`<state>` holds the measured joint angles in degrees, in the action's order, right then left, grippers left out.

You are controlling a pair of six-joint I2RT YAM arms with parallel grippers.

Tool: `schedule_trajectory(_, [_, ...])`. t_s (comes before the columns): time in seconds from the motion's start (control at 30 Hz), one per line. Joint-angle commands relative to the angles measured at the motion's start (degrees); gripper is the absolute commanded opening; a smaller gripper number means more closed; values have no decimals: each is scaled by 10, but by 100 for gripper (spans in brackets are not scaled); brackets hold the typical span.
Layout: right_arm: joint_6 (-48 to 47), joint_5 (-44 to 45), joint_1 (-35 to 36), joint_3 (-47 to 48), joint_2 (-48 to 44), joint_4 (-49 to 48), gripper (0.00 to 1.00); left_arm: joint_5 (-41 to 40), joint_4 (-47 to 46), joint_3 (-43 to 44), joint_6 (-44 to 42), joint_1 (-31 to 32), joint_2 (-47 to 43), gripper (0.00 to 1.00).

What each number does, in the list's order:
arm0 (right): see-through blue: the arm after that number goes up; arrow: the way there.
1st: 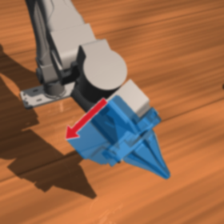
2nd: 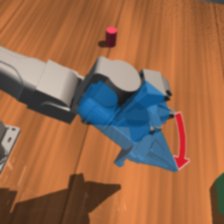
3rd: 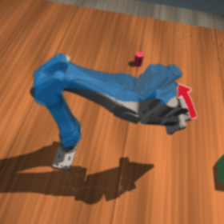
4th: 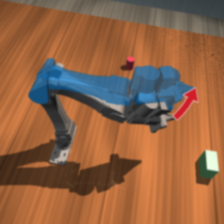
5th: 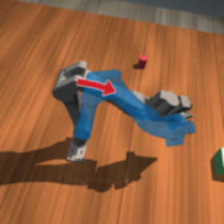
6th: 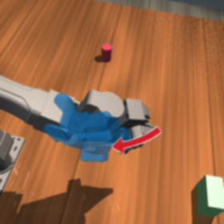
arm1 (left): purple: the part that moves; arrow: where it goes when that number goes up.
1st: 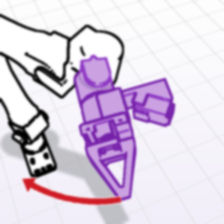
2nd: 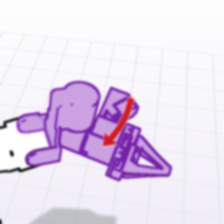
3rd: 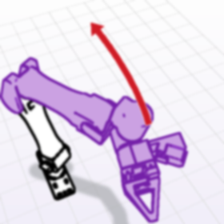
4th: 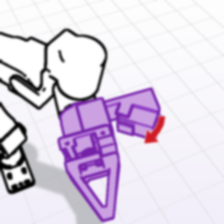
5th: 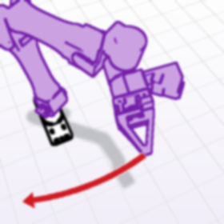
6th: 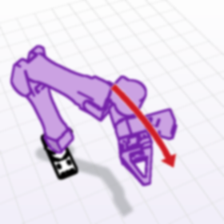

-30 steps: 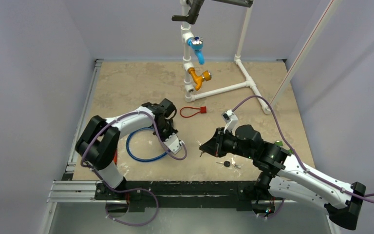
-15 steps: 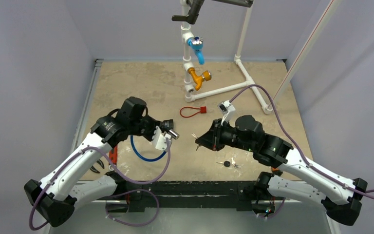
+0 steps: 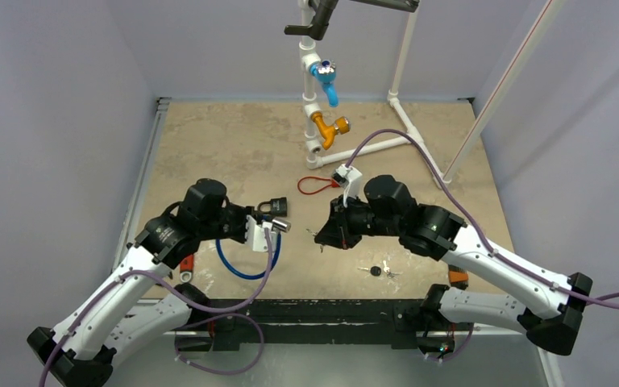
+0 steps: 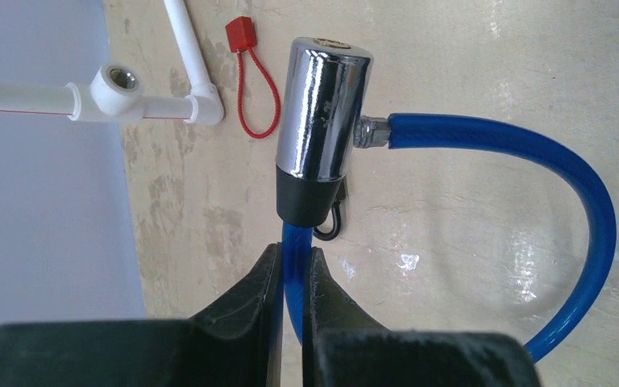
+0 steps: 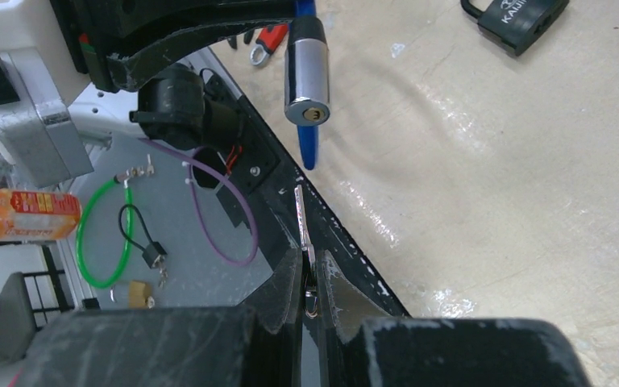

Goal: Unlock with the key

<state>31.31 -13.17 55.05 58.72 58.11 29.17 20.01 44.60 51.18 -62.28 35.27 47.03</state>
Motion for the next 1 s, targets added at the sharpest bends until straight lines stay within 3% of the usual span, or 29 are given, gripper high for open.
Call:
schedule_trajectory(0.0, [-41, -43, 10, 40, 16, 11, 0, -6, -89, -26, 21, 1, -34, 0])
schedule_trajectory(0.23, [-56, -57, 22, 55, 58, 12, 0, 24, -147, -97, -40, 2, -97, 0])
schedule_trajectory(0.97, [-54, -46, 36, 63, 97, -16, 0, 66, -137, -122, -98, 12, -141, 0])
